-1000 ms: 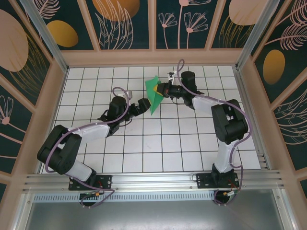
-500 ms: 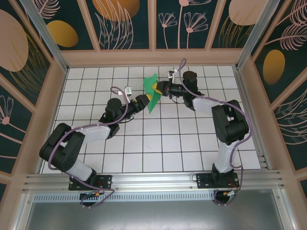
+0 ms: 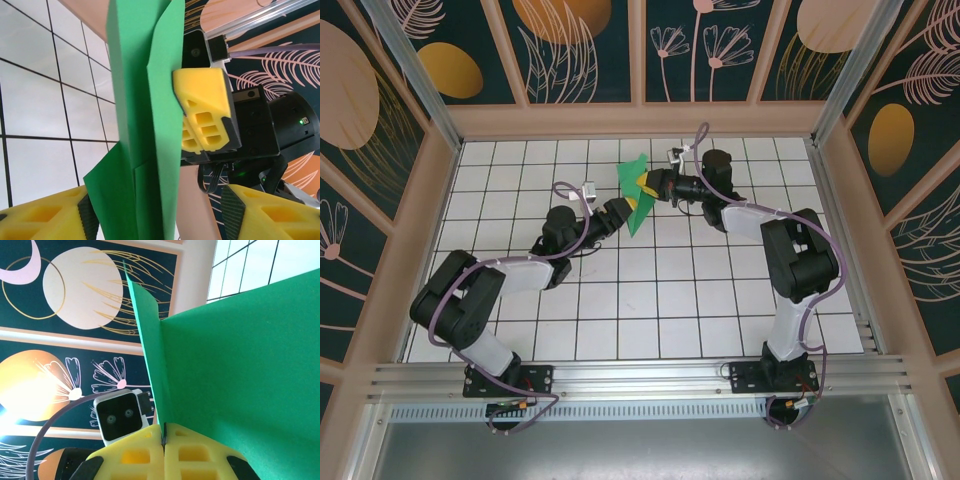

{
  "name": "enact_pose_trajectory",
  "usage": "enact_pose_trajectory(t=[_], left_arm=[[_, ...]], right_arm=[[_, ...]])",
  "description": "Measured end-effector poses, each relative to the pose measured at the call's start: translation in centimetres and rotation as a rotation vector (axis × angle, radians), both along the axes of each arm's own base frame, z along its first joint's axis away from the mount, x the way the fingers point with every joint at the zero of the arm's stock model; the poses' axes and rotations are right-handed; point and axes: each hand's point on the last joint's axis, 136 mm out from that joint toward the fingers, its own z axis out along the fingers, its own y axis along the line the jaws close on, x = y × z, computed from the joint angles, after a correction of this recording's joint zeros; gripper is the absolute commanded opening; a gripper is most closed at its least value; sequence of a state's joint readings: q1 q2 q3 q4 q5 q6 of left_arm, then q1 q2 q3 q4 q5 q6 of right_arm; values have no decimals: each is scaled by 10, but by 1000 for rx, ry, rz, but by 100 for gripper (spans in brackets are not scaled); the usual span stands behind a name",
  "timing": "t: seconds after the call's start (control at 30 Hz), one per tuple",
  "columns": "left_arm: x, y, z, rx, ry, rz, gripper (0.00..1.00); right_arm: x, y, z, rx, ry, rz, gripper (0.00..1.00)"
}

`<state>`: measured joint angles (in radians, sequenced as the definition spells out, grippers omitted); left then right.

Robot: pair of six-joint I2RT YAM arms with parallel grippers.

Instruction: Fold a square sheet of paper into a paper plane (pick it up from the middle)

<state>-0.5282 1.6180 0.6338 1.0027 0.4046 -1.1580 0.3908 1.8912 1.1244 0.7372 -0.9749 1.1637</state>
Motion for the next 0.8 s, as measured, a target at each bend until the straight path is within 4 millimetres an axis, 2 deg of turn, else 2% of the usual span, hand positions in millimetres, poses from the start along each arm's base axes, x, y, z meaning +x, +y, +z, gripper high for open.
enact_pose_trajectory(t=[0.27,0.43,0.6,0.8], left_arm=[[0,-1,-2,-12,15,-6,33],[0,-1,-3,-4,9,-6,13],[0,2,-9,47,13,6,11],[6,19,-17,245,0,85,12]], right_arm=[[-4,1,-6,-4,19,6,9],[-5,0,-11,-21,24,1,21],[-5,-5,-19,-85,25,-29,42],[-1,-29,-24,-272,-28,-165,63]])
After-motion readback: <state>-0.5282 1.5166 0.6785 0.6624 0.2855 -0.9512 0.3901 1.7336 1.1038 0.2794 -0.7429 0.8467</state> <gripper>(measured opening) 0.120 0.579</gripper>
